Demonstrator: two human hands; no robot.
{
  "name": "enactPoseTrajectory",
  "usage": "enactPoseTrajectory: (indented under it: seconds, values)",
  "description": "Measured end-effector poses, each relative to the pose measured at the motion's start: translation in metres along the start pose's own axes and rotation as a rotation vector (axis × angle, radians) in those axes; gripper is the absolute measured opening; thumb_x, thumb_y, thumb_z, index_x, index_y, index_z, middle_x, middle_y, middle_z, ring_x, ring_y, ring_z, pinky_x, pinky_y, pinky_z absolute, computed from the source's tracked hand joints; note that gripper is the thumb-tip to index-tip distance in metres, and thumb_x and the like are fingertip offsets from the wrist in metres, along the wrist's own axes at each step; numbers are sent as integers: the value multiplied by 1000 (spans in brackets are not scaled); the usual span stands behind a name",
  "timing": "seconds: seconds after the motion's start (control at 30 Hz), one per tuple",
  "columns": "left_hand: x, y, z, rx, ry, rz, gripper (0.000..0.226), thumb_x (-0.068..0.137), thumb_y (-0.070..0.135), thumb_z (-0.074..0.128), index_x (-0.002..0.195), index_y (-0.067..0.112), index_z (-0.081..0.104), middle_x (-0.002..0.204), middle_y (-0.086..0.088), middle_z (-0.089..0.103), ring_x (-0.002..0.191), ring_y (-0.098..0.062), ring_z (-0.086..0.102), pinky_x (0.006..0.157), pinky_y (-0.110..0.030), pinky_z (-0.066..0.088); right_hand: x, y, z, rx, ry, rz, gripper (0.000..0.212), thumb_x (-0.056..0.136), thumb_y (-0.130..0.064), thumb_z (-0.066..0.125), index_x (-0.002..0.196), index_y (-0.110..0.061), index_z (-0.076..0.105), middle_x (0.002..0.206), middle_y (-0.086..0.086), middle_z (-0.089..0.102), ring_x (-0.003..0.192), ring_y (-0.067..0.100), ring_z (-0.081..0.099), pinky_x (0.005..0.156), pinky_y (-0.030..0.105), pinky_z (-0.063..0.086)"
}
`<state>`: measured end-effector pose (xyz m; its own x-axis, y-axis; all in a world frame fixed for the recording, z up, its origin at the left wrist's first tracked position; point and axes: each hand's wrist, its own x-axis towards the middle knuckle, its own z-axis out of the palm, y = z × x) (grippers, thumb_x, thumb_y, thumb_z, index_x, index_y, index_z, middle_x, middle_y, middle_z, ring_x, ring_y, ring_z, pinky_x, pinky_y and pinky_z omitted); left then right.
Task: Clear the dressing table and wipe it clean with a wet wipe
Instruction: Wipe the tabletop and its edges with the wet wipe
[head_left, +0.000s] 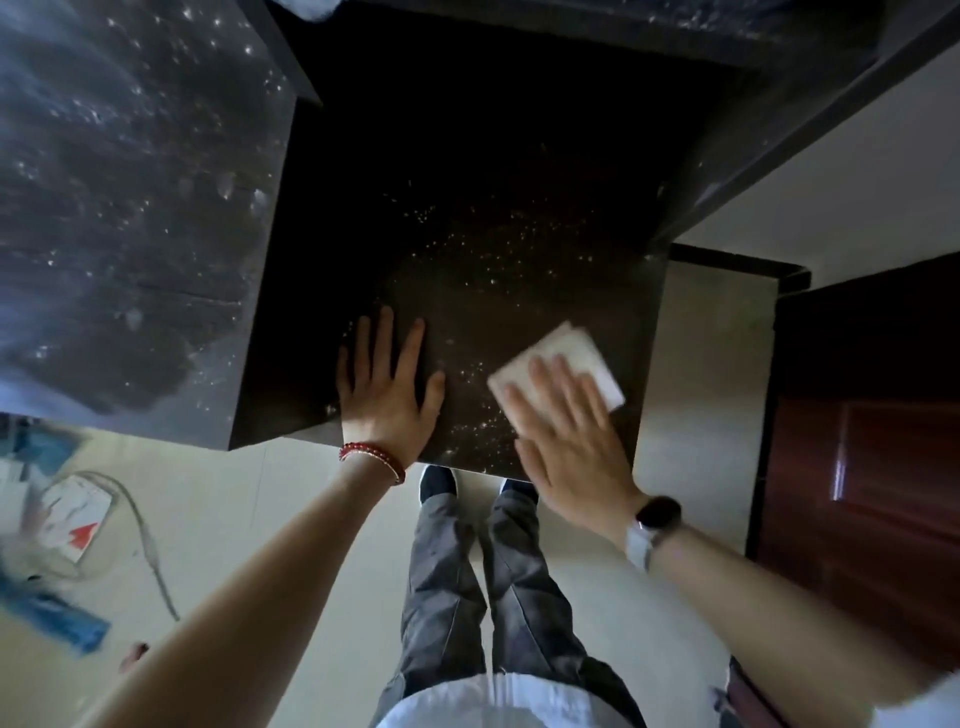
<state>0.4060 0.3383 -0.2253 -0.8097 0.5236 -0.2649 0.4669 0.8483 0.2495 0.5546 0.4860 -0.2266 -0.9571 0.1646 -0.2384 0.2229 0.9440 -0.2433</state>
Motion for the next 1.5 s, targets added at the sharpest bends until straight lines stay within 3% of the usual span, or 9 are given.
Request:
enactPoseTrajectory:
  seconds: [0.13,0.33,0.53,0.77,0.93,1.0,1.17,1.27,1.5]
  values:
    - [0,-5,5,58,13,26,62,86,49,25,141,21,27,150,-14,23,138,-34,17,111,-45,8,-1,20,-9,-63,-74,-213,51,97,-39,9,146,-25,19,154,8,18,142,27,6,115,44,4]
    - [0,-6,11,123,86,44,57,87,46,28,139,21,28,147,-15,30,135,-31,18,107,-42,7,135,39,-42,104,73,380,53,99,-37,17,148,-23,2,156,10,-6,142,28,-11,114,40,-11]
    - [0,-7,13,146,114,53,56,87,45,27,137,19,32,144,-17,35,133,-30,16,106,-43,10,60,24,-29,-82,-66,-358,52,95,-36,19,145,-23,22,153,9,21,142,29,13,112,42,5]
    - [-1,-7,12,175,109,47,56,87,44,27,137,19,31,145,-16,34,133,-30,16,105,-44,12,175,51,-56,146,132,579,57,99,-32,23,147,-14,-2,155,16,-11,141,31,-14,113,42,-11]
    - [0,-7,13,180,85,38,56,87,46,26,137,21,31,145,-15,34,134,-29,17,105,-45,12,173,-20,-44,96,18,-118,53,99,-32,23,148,-22,5,156,6,-5,142,24,-13,112,36,-13]
    - [0,-8,13,175,90,49,56,87,46,26,137,21,31,145,-15,34,134,-29,17,104,-45,12,160,-15,-38,82,-15,-223,50,99,-32,21,147,-25,8,157,1,-3,143,20,-12,112,32,-14]
    - [-1,-10,14,169,116,43,56,86,45,29,136,21,32,145,-15,35,133,-29,18,102,-46,14,168,55,-57,208,195,485,52,99,-26,25,147,-18,7,157,6,-2,143,23,-7,114,36,-8]
    - [-1,-10,14,165,105,47,57,86,46,28,138,21,30,146,-14,33,135,-29,17,104,-45,13,192,49,-65,270,204,684,54,98,-21,25,147,-8,5,156,12,-4,143,28,-10,114,40,-8]
    - [-1,-11,12,169,101,65,56,87,45,28,138,22,30,147,-13,32,136,-28,17,106,-45,13,238,-47,-55,180,4,58,63,95,-27,35,147,-9,3,156,10,-5,143,23,-9,112,33,-10]
